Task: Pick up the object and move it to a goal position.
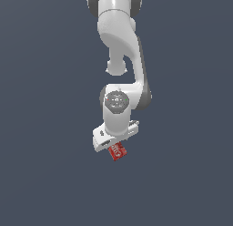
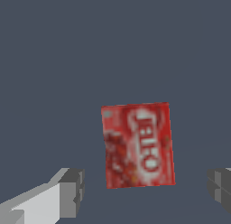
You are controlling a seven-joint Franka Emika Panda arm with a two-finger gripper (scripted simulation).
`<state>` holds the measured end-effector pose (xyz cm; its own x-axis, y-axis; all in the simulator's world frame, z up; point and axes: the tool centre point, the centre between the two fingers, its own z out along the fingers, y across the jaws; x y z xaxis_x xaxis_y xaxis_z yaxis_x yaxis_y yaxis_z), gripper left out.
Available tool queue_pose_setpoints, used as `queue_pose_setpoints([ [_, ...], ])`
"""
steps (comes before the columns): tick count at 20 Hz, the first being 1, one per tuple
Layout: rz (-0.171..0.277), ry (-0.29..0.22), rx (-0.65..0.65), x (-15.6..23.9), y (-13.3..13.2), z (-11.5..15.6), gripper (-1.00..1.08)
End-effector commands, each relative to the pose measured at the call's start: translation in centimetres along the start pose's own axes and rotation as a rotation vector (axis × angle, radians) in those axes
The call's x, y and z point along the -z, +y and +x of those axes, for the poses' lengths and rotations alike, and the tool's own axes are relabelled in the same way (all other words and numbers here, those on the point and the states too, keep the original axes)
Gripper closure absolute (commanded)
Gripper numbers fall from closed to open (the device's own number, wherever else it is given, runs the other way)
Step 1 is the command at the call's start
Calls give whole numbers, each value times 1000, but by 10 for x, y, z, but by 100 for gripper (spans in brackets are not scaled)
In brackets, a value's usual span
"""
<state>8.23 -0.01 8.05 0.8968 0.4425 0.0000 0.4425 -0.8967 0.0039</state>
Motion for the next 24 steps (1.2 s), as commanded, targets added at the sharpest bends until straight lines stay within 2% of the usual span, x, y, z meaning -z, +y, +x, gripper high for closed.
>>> queue_pose_setpoints([
  [1, 2, 0, 33, -7, 2, 4, -92],
  [12, 4, -1, 62, -18, 4, 7, -92],
  [24, 4, 0, 66, -66, 4, 7, -92],
])
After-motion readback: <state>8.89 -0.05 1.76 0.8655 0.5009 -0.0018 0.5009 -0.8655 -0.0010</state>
